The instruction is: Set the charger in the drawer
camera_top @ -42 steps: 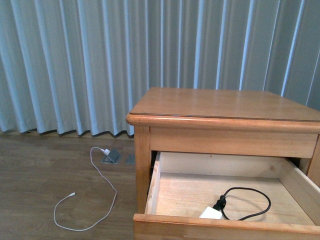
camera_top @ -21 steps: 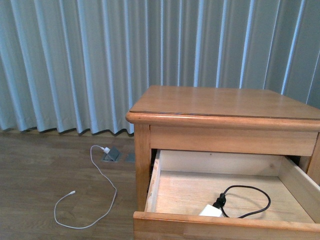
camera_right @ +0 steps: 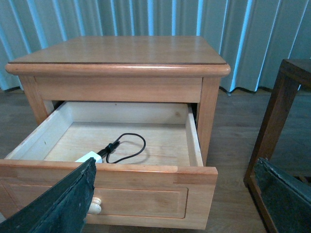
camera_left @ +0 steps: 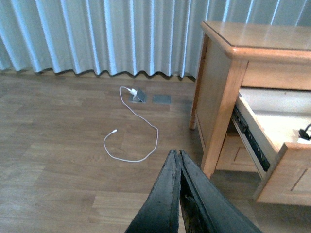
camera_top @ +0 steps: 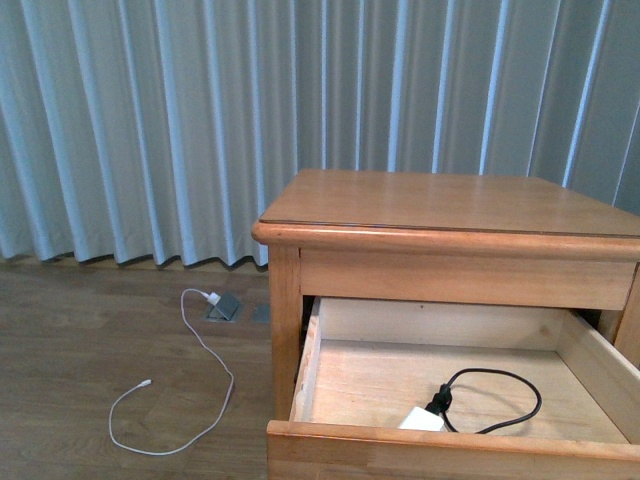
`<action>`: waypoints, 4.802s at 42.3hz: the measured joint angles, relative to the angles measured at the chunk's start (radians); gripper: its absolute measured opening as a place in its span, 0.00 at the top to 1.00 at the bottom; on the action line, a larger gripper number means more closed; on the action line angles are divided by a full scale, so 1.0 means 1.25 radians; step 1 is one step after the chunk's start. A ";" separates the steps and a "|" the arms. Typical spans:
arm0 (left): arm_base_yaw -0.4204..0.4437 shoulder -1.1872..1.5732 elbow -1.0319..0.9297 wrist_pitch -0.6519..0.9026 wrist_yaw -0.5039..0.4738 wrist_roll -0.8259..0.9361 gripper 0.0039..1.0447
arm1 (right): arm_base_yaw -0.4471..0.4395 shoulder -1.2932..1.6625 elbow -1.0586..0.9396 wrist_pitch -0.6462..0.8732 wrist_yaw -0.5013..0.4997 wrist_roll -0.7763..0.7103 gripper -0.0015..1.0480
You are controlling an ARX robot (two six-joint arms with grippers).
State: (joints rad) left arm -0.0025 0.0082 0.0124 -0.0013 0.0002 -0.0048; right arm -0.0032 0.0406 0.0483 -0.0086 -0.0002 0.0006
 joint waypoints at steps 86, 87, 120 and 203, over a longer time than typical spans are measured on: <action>0.000 -0.003 0.000 0.000 -0.001 0.001 0.06 | 0.191 1.435 0.591 0.386 0.073 0.150 0.08; 0.000 -0.003 0.000 0.000 -0.001 0.001 0.06 | 0.191 1.444 0.600 0.393 0.074 0.154 0.08; 0.000 -0.003 0.000 0.000 -0.001 0.001 0.06 | 0.190 1.711 0.884 0.525 0.153 0.172 0.08; 0.000 -0.003 0.000 0.000 -0.001 0.001 0.06 | -0.023 0.550 0.309 0.154 -0.178 0.229 0.08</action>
State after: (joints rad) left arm -0.0025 0.0040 0.0124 -0.0013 -0.0006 -0.0040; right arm -0.0319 0.7280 0.4347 0.1837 -0.2230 0.2863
